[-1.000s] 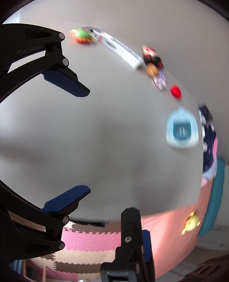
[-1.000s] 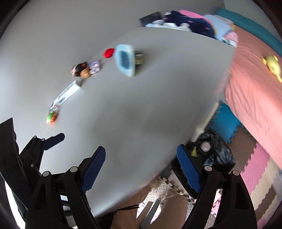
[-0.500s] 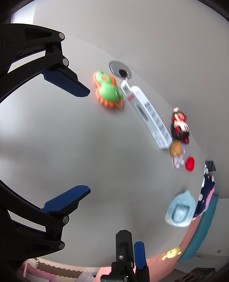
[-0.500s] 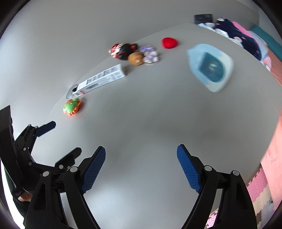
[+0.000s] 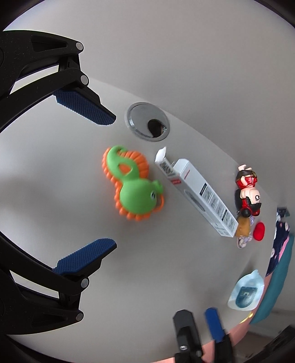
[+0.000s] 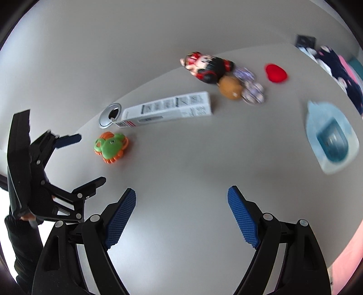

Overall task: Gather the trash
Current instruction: 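Move both tools back over the desk toward the remaining toys, then grasp the green seahorse teether with the left tool while the right tool grasps the white box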

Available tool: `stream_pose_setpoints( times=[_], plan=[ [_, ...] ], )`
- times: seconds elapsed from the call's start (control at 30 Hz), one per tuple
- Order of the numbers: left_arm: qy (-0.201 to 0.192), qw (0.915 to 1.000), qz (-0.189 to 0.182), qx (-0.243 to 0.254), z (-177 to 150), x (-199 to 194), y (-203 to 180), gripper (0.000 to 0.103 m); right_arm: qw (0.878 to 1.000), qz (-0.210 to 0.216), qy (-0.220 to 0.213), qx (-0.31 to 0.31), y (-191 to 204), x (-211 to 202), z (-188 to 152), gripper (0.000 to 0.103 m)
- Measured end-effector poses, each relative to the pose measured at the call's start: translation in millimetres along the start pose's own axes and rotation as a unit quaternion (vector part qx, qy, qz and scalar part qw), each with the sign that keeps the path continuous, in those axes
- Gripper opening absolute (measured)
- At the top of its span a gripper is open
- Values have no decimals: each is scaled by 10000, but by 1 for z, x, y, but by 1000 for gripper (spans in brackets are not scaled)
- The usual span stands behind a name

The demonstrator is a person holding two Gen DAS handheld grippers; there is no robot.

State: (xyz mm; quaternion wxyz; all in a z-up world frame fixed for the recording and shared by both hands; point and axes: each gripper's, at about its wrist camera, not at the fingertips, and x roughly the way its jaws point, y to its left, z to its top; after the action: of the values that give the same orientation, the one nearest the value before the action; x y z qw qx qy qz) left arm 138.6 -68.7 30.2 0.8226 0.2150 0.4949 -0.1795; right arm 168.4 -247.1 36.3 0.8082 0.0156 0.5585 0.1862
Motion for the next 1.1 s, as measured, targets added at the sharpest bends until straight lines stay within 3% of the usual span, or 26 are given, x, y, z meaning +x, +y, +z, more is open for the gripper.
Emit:
stream_pose_setpoints(
  times=[0.43, 0.5, 0.57, 0.6, 0.83, 0.97, 1.1],
  plan=[
    [6, 9942, -533, 936, 16, 29, -3, 96, 9975, 14, 201, -671, 18, 17, 45, 84],
    [-19, 9929, -727, 942, 16, 28, -5, 87, 9955, -19, 221, -917, 23, 18, 55, 84],
    [7, 9915, -957, 884, 14, 25, -3, 68, 9922, -26, 276, -1217, 29, 21, 64, 84],
    [48, 9908, -1031, 879, 12, 23, -3, 68, 9899, -58, 290, -1384, 32, 23, 68, 84],
    [305, 9880, -1165, 968, -2, 12, -8, 68, 9668, -204, 300, -2530, 57, 40, 88, 84],
    [306, 9883, -1378, 577, -13, 6, 2, 68, 9392, -426, 254, -3397, 72, 54, 91, 83],
    [307, 9894, -1359, 411, -18, 6, 10, 68, 9228, -547, 352, -3798, 79, 75, 97, 83]
  ],
)
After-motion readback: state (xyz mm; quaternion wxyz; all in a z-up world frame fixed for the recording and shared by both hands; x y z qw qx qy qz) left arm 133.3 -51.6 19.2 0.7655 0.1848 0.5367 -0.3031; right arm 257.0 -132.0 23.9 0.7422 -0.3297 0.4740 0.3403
